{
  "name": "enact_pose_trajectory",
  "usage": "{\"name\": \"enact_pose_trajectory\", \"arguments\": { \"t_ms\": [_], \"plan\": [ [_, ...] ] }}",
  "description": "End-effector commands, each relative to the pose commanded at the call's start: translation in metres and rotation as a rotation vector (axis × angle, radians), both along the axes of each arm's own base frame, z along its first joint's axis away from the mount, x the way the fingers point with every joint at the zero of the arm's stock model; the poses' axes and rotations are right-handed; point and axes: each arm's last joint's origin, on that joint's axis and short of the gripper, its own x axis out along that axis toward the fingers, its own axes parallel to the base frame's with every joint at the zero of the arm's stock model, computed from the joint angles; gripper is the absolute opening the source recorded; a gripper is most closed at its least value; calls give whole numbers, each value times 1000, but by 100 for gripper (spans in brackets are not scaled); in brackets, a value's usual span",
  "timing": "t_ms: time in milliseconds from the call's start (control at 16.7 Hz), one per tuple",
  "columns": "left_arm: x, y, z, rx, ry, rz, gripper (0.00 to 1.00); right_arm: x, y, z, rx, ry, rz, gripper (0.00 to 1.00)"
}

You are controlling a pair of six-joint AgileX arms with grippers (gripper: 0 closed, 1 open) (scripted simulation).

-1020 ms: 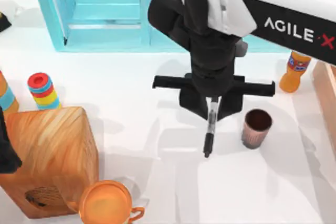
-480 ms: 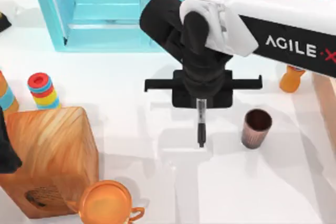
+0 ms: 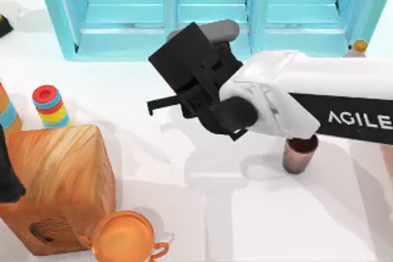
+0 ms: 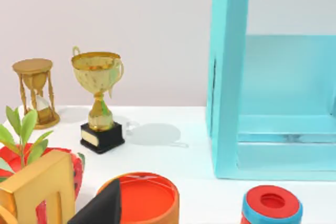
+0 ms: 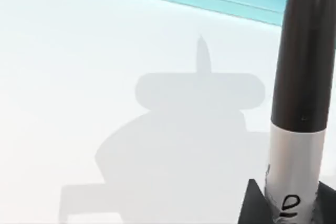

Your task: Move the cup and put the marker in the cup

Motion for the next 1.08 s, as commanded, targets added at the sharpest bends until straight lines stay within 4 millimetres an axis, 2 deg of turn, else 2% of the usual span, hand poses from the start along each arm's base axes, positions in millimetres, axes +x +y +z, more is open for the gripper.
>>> {"name": "enact_pose_trajectory", "arguments": {
  "t_ms": [240,540,780,1080],
  "plan": [
    [0,0,0,0,0,0,100,-26,0,2,-13,-326,20,0],
    [0,0,0,0,0,0,100,-68,-18,10,-2,-636,-89,0],
    [0,0,0,0,0,0,100,-100,-42,15,27,-764,-226,0],
    [0,0,0,0,0,0,100,-128,-68,17,63,-806,-359,0]
  ]
}}
